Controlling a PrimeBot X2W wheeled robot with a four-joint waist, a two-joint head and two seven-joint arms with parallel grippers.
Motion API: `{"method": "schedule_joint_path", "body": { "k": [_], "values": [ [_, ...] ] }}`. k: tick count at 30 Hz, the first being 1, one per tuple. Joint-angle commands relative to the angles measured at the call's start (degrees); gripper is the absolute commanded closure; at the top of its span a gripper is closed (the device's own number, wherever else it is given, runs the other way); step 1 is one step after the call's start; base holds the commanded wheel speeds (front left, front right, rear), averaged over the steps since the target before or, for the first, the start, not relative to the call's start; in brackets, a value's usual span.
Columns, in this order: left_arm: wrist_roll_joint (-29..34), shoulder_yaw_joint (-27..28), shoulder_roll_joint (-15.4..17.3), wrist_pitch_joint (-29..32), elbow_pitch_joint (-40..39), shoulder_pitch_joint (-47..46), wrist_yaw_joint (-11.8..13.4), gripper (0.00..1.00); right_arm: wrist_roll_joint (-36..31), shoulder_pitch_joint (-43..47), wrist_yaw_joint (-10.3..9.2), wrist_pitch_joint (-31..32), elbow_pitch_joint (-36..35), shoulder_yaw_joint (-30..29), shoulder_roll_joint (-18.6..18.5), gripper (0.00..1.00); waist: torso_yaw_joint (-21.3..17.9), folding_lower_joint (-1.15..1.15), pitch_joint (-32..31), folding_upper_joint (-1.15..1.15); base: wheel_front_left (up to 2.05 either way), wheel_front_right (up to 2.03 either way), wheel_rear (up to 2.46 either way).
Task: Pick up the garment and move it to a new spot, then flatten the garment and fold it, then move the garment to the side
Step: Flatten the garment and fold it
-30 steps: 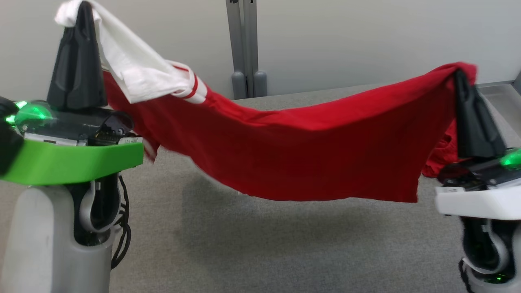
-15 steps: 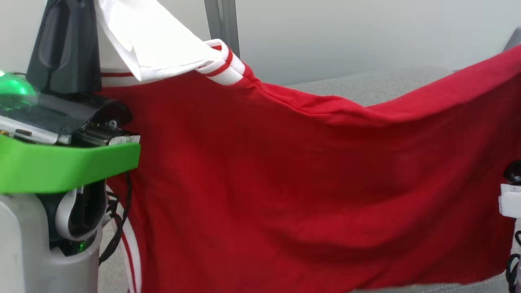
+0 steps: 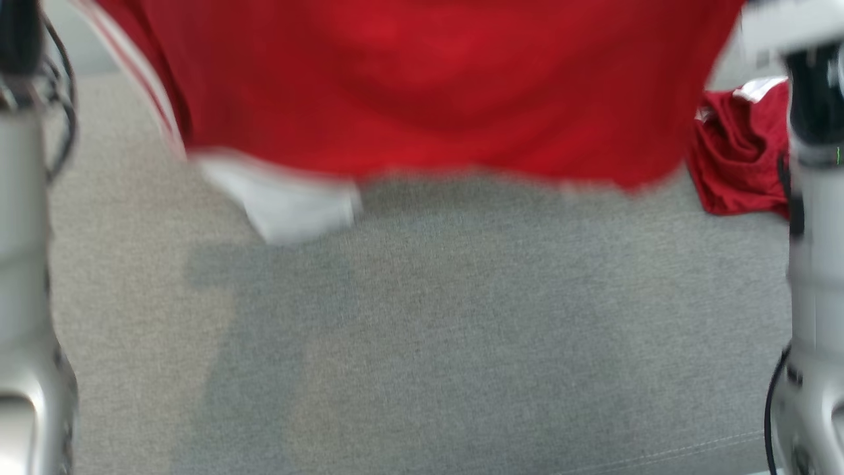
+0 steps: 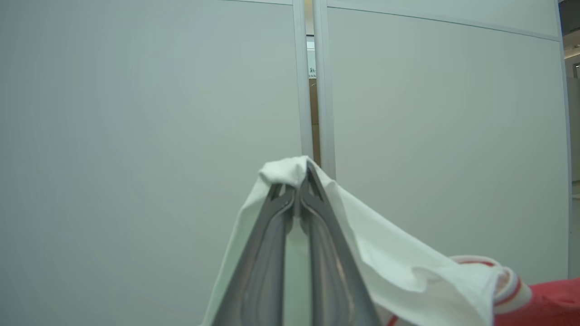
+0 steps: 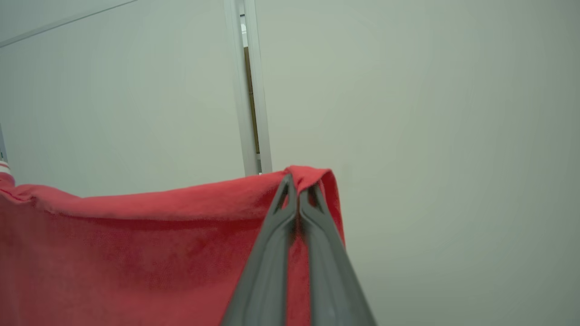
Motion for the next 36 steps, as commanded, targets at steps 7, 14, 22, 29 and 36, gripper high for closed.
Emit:
{"method": "schedule_joint_path", "body": {
  "k": [7,14,22,29,36],
  "values": [
    [4.0,-0.6,-2.6,-11.2,16.9,-19.1,1.0,1.00,-8.6,-23.9,0.01,-9.8,25.2,-2.1,3.1,1.00,2.2,0.00,14.3,0.00,0.00,0.00,0.00],
    [2.7,-2.1,-7.3,-18.1,27.4,-19.4,-0.9,1.00,-12.9,-29.9,0.02,-18.0,41.3,-2.3,4.3,1.00,6.0,0.00,23.7,0.00,0.00,0.00,0.00],
    [-0.6,-0.5,-9.9,-20.9,31.4,-12.7,-3.4,1.00,-10.7,-25.7,0.01,-22.3,50.8,0.0,4.4,1.00,6.7,0.00,28.6,0.00,0.00,0.00,0.00],
    [-1.9,4.4,-10.0,-21.1,23.0,-3.1,-5.2,1.00,-3.2,-18.9,0.01,-22.5,43.4,4.5,3.2,1.00,4.7,0.00,27.8,0.00,0.00,0.00,0.00],
    [-1.8,8.2,-11.2,-21.0,11.3,10.9,-6.5,1.00,3.4,-8.5,0.01,-22.4,33.2,5.0,1.6,1.00,3.8,0.00,23.8,0.00,0.00,0.00,0.00]
  ]
}}
